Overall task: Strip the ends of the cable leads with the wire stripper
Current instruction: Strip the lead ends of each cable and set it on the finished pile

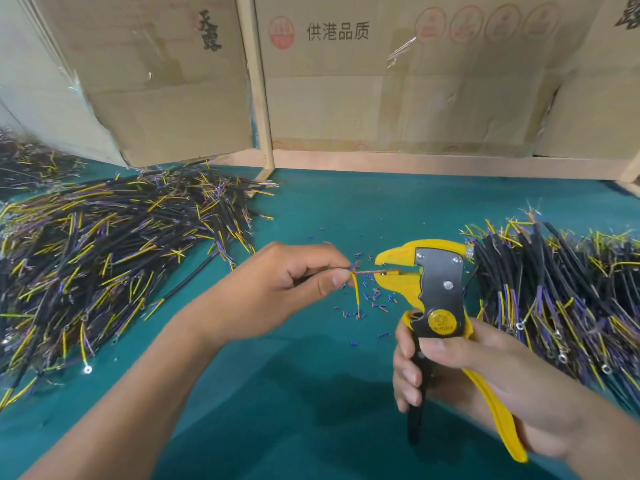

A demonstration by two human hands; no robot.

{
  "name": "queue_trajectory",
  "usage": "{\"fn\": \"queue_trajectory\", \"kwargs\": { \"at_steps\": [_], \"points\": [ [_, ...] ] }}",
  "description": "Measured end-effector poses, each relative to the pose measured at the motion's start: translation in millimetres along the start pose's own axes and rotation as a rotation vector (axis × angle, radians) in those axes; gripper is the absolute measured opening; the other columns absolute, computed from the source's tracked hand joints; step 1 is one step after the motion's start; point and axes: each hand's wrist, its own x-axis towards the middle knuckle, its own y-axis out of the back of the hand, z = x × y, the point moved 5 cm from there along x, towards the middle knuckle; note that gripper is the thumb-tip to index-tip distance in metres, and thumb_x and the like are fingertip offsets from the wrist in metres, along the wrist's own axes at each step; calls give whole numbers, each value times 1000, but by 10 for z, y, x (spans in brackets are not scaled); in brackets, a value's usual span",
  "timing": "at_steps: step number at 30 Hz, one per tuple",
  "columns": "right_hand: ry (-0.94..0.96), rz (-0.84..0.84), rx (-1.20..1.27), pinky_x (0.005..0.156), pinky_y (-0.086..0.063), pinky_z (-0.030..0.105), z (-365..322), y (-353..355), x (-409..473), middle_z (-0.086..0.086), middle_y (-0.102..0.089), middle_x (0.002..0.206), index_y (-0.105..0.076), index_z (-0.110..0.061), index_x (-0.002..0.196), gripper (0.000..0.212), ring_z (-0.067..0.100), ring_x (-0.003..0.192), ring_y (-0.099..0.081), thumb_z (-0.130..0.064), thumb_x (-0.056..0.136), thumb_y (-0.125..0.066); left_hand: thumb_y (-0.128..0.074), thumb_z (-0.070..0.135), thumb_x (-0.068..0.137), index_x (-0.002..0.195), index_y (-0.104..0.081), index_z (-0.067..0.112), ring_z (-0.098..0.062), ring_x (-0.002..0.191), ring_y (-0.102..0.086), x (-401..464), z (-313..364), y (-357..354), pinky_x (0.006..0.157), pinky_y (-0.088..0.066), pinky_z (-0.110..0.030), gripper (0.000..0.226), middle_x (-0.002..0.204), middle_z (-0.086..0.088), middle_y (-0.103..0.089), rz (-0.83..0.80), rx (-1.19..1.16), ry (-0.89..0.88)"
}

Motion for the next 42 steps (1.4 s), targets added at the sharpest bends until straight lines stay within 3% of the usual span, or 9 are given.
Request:
{"fn": "queue_trajectory", "kwargs": {
  "at_steps": [6, 11, 14, 26, 31, 34, 39, 42],
  "points": [
    [-19, -20, -50, 79, -50, 41, 12, 15, -15, 16, -50, 80, -57, -5, 90, 36, 30, 74, -50, -33, 85, -79, -48, 33, 102, 95, -66, 17, -6, 52, -24, -7, -14, -35, 50, -21, -13, 25, 60, 11, -29, -37, -5, 29],
    [-37, -18, -65, 76, -50, 43, 46, 21, -6, 15, -49, 79, -48, 3, 87, 49, 30, 73, -50, -35, 85, -79, -47, 34, 102, 91, -59, 37, -8, 53, -25, 5, -6, -59, 50, -22, -13, 17, 62, 10, -30, -56, -19, 26],
    [-47, 8, -47, 74, -50, 44, 60, 17, 0, 16, -47, 77, -56, -2, 86, 43, 31, 71, -49, -36, 81, -82, -47, 33, 103, 89, -55, 42, -7, 54, -26, 7, -9, -55, 50, -23, -13, 18, 63, 11, -32, -48, -12, 23],
    [-51, 50, -24, 70, -49, 45, 65, 15, 2, 17, -44, 73, -59, -4, 84, 40, 31, 67, -48, -39, 83, -79, -46, 33, 103, 90, -55, 39, -5, 54, -27, -2, 7, -57, 51, -23, -11, 17, 63, 14, -34, -47, -5, 25],
    [-38, 101, -85, 67, -50, 40, 57, 1, -5, 16, -42, 70, -55, -4, 77, 39, 29, 63, -46, -37, 85, -73, -47, 33, 103, 92, -61, 30, -9, 55, -24, -6, -20, -71, 50, -24, -17, 18, 63, -1, -32, -53, -3, 48],
    [-35, 161, -124, 63, -49, 39, 57, -1, -12, 15, -41, 67, -53, -4, 74, 41, 28, 59, -44, -39, 82, -74, -47, 32, 103, 92, -61, 27, -8, 54, -24, 1, -11, -80, 50, -23, -14, 19, 62, 7, -30, -50, 4, 48],
    [-58, 194, -117, 57, -46, 39, 73, -28, -17, 13, -36, 63, -51, -7, 70, 44, 26, 54, -38, -43, 79, -75, -46, 34, 102, 89, -56, 37, -9, 54, -24, -2, 1, -82, 50, -23, -13, 16, 62, 2, -32, -57, 14, 37],
    [-58, 206, -96, 54, -43, 39, 84, -37, -26, 12, -33, 61, -49, -6, 69, 48, 25, 52, -34, -45, 80, -76, -46, 33, 103, 90, -59, 26, -11, 53, -26, 2, 5, -76, 50, -23, -15, 20, 62, -2, -34, -46, 64, 36]
  ]
}}
